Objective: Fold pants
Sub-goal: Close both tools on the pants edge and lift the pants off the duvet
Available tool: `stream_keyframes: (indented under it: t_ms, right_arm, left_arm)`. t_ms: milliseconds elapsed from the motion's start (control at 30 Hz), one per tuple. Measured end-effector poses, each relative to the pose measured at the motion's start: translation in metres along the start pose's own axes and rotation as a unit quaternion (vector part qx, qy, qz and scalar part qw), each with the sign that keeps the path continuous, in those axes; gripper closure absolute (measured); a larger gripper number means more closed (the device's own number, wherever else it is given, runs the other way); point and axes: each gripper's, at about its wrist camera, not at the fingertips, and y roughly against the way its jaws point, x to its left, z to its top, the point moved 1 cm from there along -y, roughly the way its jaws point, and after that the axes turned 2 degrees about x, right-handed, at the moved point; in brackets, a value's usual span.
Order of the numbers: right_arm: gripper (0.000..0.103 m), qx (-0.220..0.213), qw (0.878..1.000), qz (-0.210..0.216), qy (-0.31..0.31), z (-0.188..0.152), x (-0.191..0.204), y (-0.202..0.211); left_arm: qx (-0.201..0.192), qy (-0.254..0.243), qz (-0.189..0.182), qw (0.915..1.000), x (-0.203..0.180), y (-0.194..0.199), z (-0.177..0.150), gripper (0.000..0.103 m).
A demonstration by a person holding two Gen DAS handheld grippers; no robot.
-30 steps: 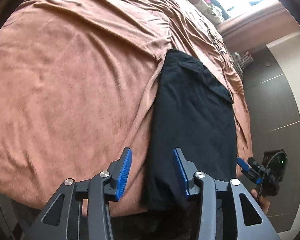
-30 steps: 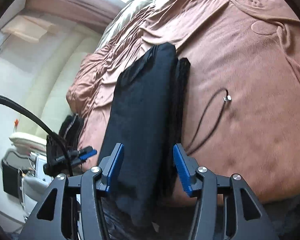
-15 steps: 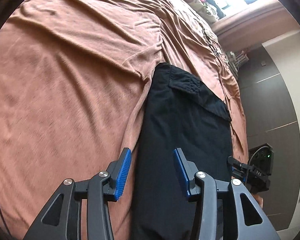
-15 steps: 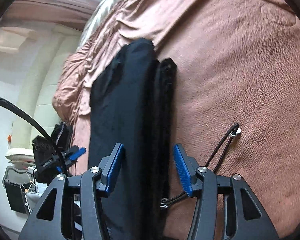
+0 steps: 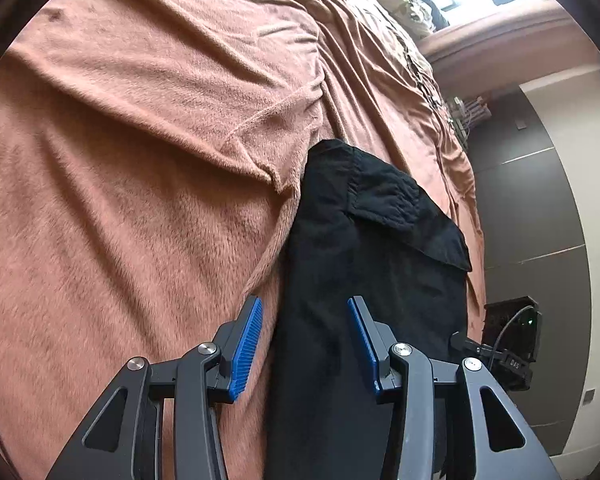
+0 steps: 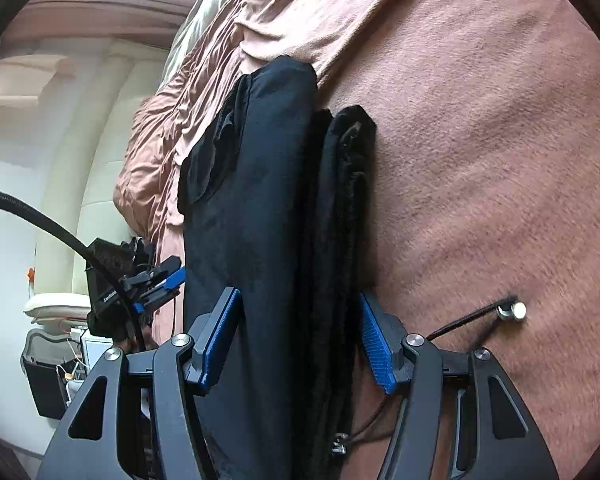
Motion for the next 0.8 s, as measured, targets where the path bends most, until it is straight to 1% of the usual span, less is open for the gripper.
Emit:
stream_keyframes:
  t_ms: [200, 300, 433, 500, 533, 567, 600, 667, 700, 733, 800]
  right_arm:
    - [0.046, 0.006, 1.0, 0.007, 0.004, 0.003, -0.001, -0.002]
    - [0.046, 0.005, 1.0, 0.011, 0.005, 0.007, 0.001, -0.008]
    - [0.046, 0.005, 1.0, 0.021, 0.004, 0.008, 0.0, -0.012]
    - [0.046, 0.003, 1.0, 0.024, 0.007, 0.009, 0.001, -0.013]
    - [0.046, 0.001, 1.0, 0.024, 0.008, 0.008, 0.001, -0.014]
    - [0.05, -0.001, 1.0, 0.023, 0.011, 0.008, 0.002, -0.014]
    - [0.053, -0.002, 1.0, 0.019, 0.013, 0.009, 0.003, -0.016]
    - [0.065, -0.006, 1.0, 0.01, 0.019, 0.009, 0.006, -0.016]
    - [0.068, -0.009, 1.0, 0.009, 0.023, 0.008, 0.008, -0.014]
    - [0.072, -0.012, 1.0, 0.009, 0.025, 0.007, 0.009, -0.013]
    - [0.074, -0.022, 0.999, 0.006, 0.031, 0.003, 0.014, -0.009]
  left_arm:
    - [0.01, 0.013, -0.03, 0.9994, 0.007, -0.013, 0.014, 0.057]
    - [0.013, 0.029, -0.054, 0.998, 0.013, -0.019, 0.023, 0.057]
    - [0.018, 0.031, -0.072, 0.9968, 0.011, -0.023, 0.027, 0.057]
    - [0.019, 0.031, -0.075, 0.9965, 0.01, -0.024, 0.027, 0.057]
    - [0.019, 0.028, -0.074, 0.9967, 0.01, -0.025, 0.027, 0.06]
    - [0.019, 0.025, -0.073, 0.9968, 0.009, -0.024, 0.028, 0.064]
    - [0.02, 0.023, -0.074, 0.9968, 0.007, -0.024, 0.027, 0.07]
    - [0.017, 0.021, -0.072, 0.997, 0.005, -0.021, 0.027, 0.077]
    - [0.015, 0.017, -0.069, 0.9973, 0.002, -0.02, 0.027, 0.081]
    - [0.012, 0.011, -0.066, 0.9977, -0.003, -0.016, 0.026, 0.083]
    - [0.005, -0.004, -0.06, 0.9982, -0.012, -0.009, 0.023, 0.085]
